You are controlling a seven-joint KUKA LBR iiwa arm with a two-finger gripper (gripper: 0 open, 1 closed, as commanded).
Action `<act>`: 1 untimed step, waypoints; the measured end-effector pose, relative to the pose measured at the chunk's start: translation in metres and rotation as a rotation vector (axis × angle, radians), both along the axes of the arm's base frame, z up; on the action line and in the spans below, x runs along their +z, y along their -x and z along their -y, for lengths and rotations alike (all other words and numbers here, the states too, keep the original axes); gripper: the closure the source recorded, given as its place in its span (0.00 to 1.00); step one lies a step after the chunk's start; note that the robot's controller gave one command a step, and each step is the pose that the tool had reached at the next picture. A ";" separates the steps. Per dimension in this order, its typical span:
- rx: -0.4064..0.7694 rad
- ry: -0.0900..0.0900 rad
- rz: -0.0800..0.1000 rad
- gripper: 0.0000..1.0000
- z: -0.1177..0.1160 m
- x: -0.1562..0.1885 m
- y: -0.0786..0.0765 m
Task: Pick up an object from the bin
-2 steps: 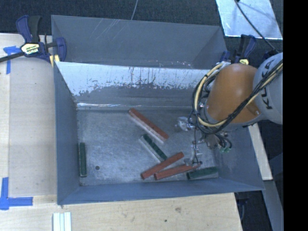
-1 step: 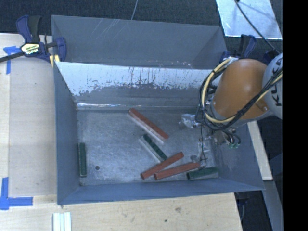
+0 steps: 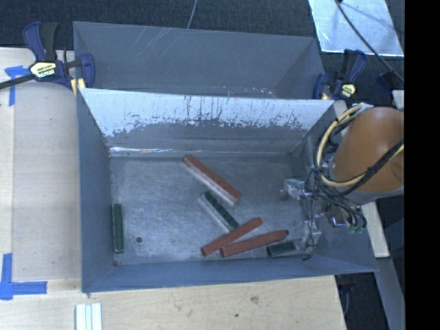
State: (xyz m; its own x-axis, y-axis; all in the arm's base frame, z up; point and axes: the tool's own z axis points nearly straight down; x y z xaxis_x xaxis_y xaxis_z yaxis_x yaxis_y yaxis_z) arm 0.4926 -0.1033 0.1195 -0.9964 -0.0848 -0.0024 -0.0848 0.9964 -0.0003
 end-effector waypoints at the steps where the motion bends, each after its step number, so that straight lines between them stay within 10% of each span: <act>1: 0.411 0.001 -0.002 0.00 -0.056 -0.030 0.003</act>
Offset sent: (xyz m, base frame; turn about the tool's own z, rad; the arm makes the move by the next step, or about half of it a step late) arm 0.0121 0.0158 -0.0495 -0.0586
